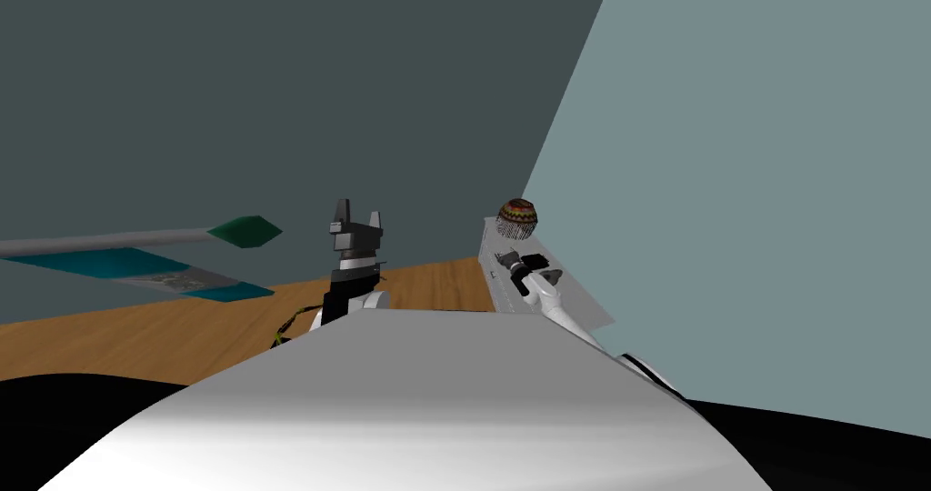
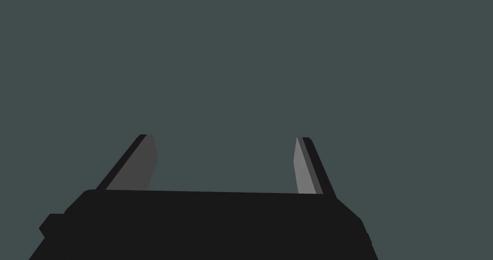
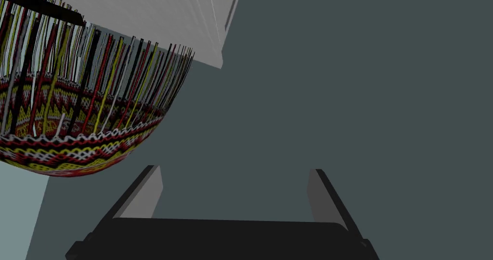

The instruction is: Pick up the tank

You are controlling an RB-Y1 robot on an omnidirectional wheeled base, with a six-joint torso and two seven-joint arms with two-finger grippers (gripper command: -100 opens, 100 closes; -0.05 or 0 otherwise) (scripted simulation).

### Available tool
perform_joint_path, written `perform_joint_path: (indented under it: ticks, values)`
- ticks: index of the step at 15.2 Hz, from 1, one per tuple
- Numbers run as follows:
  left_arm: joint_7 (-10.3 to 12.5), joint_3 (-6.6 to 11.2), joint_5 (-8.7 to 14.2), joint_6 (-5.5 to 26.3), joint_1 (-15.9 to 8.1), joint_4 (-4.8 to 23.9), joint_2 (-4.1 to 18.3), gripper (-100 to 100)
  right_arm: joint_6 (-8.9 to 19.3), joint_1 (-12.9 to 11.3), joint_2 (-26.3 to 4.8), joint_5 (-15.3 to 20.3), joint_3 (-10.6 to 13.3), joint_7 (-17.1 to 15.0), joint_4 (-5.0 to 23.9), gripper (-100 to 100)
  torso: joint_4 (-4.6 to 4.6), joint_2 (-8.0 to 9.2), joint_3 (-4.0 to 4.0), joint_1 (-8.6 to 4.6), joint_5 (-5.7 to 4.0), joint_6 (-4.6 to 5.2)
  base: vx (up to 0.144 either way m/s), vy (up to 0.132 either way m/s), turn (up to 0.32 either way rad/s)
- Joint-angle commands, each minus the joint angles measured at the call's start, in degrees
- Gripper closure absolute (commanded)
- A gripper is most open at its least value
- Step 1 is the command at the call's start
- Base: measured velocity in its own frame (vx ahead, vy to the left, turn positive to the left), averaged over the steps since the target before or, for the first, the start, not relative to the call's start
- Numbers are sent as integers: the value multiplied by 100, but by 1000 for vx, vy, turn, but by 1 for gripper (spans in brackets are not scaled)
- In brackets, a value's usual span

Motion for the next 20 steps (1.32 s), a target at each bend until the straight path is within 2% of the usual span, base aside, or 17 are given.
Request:
perform_joint_path:
  ticks: [1, 2, 3, 4, 5, 8, 10, 11, 13, 15, 17, 18, 19, 20]
  values:
    - [0, 0, 0, 0, 0, 0, 0, 0, 39, -59, 3, 196, -33, 97, 235, -100, 0, 0, 0, 0, 0, 0, -49, -21, 49]
    - [0, 0, 0, 0, 1, 0, 0, 0, 214, -190, -100, 391, 55, 253, 406, -100, -1, -6, -3, 3, 0, 2, -54, -1, 151]
    - [0, 0, 0, 0, 0, 0, 0, 0, 214, -190, -100, 466, 55, 253, 513, -100, -2, -8, -5, 9, 1, -2, -53, -1, 156]
    - [0, 0, 0, 0, 0, 0, 0, 0, 385, -316, -198, 619, 142, 404, 646, -100, -2, -10, -6, 12, 2, -1, -71, -18, 196]
    - [0, 0, 0, 0, 0, 0, 0, 0, 385, -316, -198, 728, 142, 404, 776, -100, -2, -7, -5, 9, 2, -2, -74, -26, 172]
    - [0, 0, 0, 0, 0, 0, 0, 0, 706, -550, -381, 1131, 308, 693, 1223, -100, -1, -5, -3, 3, 0, 0, -73, -26, 191]
    - [0, 0, 0, 0, 0, 0, 0, 0, 706, -550, -381, 1227, 308, 693, 1306, -100, -1, -4, -2, 3, 1, 0, -60, -18, 87]
    - [0, 0, 0, 0, 1, 0, 0, 0, 856, -657, -464, 1358, 388, 829, 1487, -100, -2, -8, -5, 5, 0, 3, -49, -6, 117]
    - [0, 0, 0, 0, 0, 0, 0, 0, 856, -657, -464, 1461, 388, 829, 1552, -100, -2, -12, -7, 9, 2, 0, -41, -8, 96]
    - [0, 0, 0, 0, 1, 0, 0, 0, 1131, -847, -614, 1830, 539, 1079, 1923, -100, -4, -17, -10, 9, 2, 0, -52, -11, 176]
    - [0, 0, 0, 0, 0, 0, 0, 0, 1131, -847, -614, 1893, 539, 1079, 2012, -100, -2, -8, -5, 5, 1, 0, -63, -22, 117]
    - [0, 0, 0, 0, 1, 0, 0, 0, 1254, -929, -679, 2089, 609, 1193, 2223, -100, -2, -10, -6, 4, 0, 2, -53, -15, 110]
    - [0, 0, 0, 0, 0, 0, 0, 0, 1254, -929, -679, 2089, 609, 1193, 2223, -100, -2, -11, -6, 5, 1, 0, -49, -9, 117]
    - [0, 0, 0, 0, 1, 0, 0, 0, 1366, -1001, -737, 2270, 675, 1298, 2420, -100, -2, -13, -7, 6, 1, 1, -55, -12, 144]
